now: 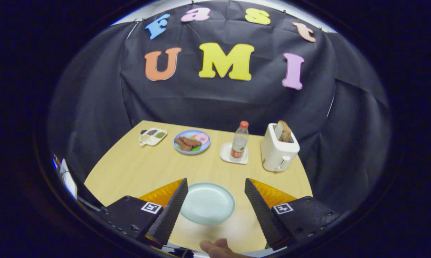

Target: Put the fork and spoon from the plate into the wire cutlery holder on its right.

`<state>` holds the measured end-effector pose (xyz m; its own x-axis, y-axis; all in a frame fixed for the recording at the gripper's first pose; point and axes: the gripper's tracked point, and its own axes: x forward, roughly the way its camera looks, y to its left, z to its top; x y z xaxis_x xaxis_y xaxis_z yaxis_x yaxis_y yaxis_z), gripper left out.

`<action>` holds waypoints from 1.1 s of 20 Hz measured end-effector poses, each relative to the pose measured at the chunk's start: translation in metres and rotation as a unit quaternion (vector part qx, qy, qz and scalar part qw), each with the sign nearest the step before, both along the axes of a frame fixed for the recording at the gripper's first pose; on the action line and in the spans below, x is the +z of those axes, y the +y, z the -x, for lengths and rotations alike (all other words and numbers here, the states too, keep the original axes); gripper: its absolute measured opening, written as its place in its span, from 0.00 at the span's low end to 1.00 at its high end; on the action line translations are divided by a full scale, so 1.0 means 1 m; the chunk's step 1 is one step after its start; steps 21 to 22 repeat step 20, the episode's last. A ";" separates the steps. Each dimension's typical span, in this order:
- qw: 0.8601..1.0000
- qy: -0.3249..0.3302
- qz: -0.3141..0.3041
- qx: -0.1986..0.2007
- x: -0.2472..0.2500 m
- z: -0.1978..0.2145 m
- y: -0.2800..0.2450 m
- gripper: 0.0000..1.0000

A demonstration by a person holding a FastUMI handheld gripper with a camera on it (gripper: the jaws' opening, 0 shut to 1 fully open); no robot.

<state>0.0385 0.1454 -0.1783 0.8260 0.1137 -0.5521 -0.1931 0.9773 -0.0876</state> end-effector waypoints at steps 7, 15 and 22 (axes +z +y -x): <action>0.987 -0.160 -0.021 -0.012 0.072 0.024 0.005 0.96; 0.968 -0.245 -0.036 -0.041 0.120 0.073 -0.001 0.96; 0.961 -0.274 -0.017 -0.039 0.124 0.081 -0.002 0.96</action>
